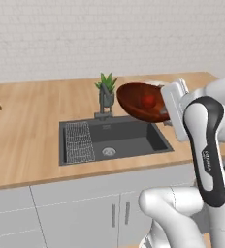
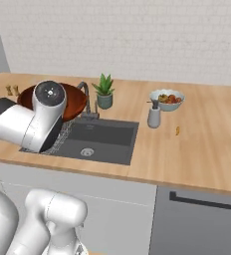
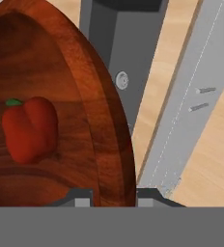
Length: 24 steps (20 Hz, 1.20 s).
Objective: Pick the bell pepper from the sink and place it in the bowl. Then pick the bowl and place it in the microwave. Then close the microwave door and press the start button.
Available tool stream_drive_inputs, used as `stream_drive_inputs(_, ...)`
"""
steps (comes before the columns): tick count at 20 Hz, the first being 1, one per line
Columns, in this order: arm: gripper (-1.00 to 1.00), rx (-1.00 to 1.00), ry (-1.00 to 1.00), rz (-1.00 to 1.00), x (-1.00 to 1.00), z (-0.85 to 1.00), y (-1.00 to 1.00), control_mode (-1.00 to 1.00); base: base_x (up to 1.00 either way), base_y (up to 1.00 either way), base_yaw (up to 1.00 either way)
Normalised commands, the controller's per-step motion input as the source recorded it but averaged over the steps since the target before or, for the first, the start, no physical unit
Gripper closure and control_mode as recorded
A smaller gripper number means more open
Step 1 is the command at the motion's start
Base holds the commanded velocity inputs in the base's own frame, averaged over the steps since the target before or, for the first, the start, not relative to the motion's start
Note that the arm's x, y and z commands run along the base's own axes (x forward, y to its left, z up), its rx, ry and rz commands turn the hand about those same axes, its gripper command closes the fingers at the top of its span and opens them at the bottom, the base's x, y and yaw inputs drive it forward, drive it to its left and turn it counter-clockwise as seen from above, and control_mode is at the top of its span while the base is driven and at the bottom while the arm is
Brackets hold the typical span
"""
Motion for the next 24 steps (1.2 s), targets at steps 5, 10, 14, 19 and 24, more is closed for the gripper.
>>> stream_drive_inputs(5,1.00,0.00,0.00,0.00,0.00,0.00,0.00,1.00,-0.79,-0.10,-0.06)
stream_drive_inputs(10,1.00,0.00,0.00,0.00,0.00,0.00,0.00,1.00,-0.23,-0.50,-0.43)
stream_drive_inputs(14,1.00,0.00,0.00,0.00,0.00,0.00,0.00,1.00,0.00,-0.38,-0.84)
stream_drive_inputs(19,1.00,0.00,0.00,0.00,0.00,0.00,0.00,1.00,0.00,-0.01,-0.99)
stream_drive_inputs(24,1.00,0.00,0.00,0.00,0.00,0.00,0.00,1.00,0.00,0.00,-1.00)
